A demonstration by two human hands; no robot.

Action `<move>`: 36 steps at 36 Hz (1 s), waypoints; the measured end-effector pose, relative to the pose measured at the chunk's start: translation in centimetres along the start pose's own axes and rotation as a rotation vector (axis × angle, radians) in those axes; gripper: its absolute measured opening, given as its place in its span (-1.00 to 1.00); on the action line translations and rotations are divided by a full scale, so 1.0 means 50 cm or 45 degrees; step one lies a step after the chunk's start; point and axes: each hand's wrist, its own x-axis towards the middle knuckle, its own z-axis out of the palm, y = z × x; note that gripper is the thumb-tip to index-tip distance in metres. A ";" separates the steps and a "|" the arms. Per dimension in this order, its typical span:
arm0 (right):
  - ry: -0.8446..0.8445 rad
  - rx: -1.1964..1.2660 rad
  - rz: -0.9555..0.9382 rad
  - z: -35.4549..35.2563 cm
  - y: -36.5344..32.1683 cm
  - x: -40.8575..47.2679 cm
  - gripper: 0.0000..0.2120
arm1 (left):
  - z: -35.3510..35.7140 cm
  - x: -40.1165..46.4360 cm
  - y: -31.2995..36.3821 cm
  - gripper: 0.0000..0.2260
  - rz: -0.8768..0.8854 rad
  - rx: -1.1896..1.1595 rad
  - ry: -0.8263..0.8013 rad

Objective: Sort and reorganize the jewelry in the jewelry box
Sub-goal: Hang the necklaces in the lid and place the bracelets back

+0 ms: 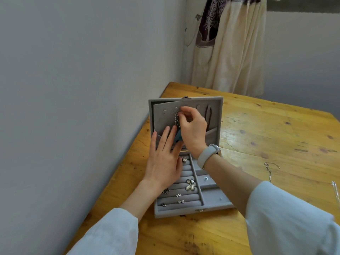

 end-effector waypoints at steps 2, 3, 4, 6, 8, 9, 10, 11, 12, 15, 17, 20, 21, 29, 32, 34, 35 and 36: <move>-0.010 0.033 0.052 0.002 -0.001 0.002 -0.78 | 0.001 0.001 -0.001 -0.52 -0.003 0.005 -0.012; -0.024 0.057 0.077 0.003 -0.001 0.002 -0.78 | 0.001 0.001 -0.001 -0.51 -0.004 0.008 -0.019; -0.037 0.091 0.107 0.003 -0.001 0.001 -0.78 | 0.001 0.002 -0.001 -0.51 -0.005 0.010 -0.026; -0.058 0.188 0.187 0.002 -0.002 0.000 -0.77 | 0.001 0.002 -0.001 -0.51 -0.004 0.009 -0.033; -0.087 0.246 0.248 -0.001 -0.004 -0.001 -0.75 | 0.000 0.001 0.000 -0.52 -0.006 -0.005 -0.038; -0.105 0.242 0.255 -0.003 -0.004 -0.001 -0.73 | -0.001 0.001 -0.001 -0.52 -0.008 -0.017 -0.040; -0.122 0.229 0.252 -0.004 -0.004 -0.001 -0.72 | -0.002 0.001 -0.001 -0.53 -0.011 -0.027 -0.041; -0.137 0.212 0.244 -0.007 -0.002 -0.001 -0.71 | -0.002 0.001 -0.001 -0.55 -0.012 -0.036 -0.041; -0.152 0.187 0.231 -0.010 0.000 -0.001 -0.70 | -0.003 0.000 0.000 -0.57 -0.013 -0.043 -0.038; -0.227 0.031 0.133 -0.020 0.013 -0.005 -0.70 | -0.002 -0.002 -0.003 -0.57 -0.007 -0.078 -0.013; -0.244 -0.127 -0.012 -0.032 0.027 -0.012 -0.70 | -0.004 -0.002 -0.005 -0.54 0.001 -0.085 -0.003; -0.195 -0.327 -0.274 -0.058 0.058 -0.022 -0.73 | -0.007 -0.002 -0.009 -0.55 0.009 -0.080 0.004; -0.203 -0.394 -0.326 -0.068 0.068 -0.025 -0.73 | -0.007 -0.002 -0.010 -0.57 0.013 -0.076 0.009; -0.500 -0.823 -0.511 -0.109 0.081 -0.046 -0.73 | -0.010 0.014 -0.018 -0.63 -0.001 -0.032 0.019; -0.513 -0.857 -0.539 -0.111 0.077 -0.052 -0.73 | -0.015 0.019 -0.015 -0.62 -0.028 -0.044 0.001; -0.514 -0.830 -0.553 -0.118 0.075 -0.059 -0.69 | -0.018 0.019 -0.012 -0.60 -0.051 -0.062 -0.005; -0.513 -0.811 -0.559 -0.123 0.074 -0.062 -0.69 | -0.020 0.020 -0.010 -0.59 -0.061 -0.071 -0.003; -0.511 -0.794 -0.560 -0.129 0.073 -0.066 -0.70 | -0.022 0.019 -0.008 -0.58 -0.069 -0.080 0.004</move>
